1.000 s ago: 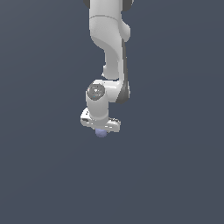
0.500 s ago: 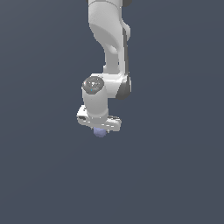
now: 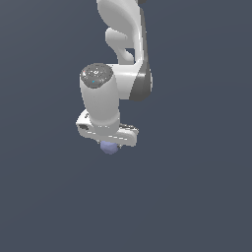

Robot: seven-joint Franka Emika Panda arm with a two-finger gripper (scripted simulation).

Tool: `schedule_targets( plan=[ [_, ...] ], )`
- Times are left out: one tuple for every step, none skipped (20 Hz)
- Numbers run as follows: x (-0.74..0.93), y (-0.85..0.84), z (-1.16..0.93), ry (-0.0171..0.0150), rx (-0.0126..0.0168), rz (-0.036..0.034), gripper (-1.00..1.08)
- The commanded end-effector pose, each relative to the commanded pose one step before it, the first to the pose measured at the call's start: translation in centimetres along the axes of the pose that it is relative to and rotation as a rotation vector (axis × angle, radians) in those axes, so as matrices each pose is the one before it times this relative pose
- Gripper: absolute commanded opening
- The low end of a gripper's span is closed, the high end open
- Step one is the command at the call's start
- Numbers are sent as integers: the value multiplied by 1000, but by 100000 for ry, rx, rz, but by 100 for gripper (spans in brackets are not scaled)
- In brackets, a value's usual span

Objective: Pick up the object and move it to a goal position.

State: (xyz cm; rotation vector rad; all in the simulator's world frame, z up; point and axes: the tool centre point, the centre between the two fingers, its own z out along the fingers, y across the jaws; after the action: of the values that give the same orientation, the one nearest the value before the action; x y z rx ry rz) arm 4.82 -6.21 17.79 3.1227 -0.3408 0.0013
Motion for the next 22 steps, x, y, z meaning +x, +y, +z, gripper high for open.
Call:
schedule_targets(
  plan=[
    [1026,-166,-2252,-56,-19,2,-100],
    [396,-64,-817,0,0,0,-100],
    [382,-62,-784,0,0,0,-100],
    [370,-60,-753,0,0,0,-100],
    [357,-58,-724,0,0,0,-100],
    [346,-56,-696,0,0,0,-100],
    [335,-54,-670,0,0,0,-100],
    [324,-53,-645,0,0,0,-100],
    [314,-51,-621,0,0,0,-100],
    [304,-49,-598,0,0,0,-100],
    [295,-48,-576,0,0,0,-100],
    [286,-46,-555,0,0,0,-100],
    [277,-45,-534,0,0,0,-100],
    [268,-43,-514,0,0,0,-100],
    [260,-42,-494,0,0,0,-100],
    [252,-41,-475,0,0,0,-100],
    [243,-39,-456,0,0,0,-100],
    [236,-38,-438,0,0,0,-100],
    [228,-37,-420,0,0,0,-100],
    [220,-36,-402,0,0,0,-100],
    [210,-34,-381,0,0,0,-100],
    [193,-31,-347,0,0,0,-100]
  ],
)
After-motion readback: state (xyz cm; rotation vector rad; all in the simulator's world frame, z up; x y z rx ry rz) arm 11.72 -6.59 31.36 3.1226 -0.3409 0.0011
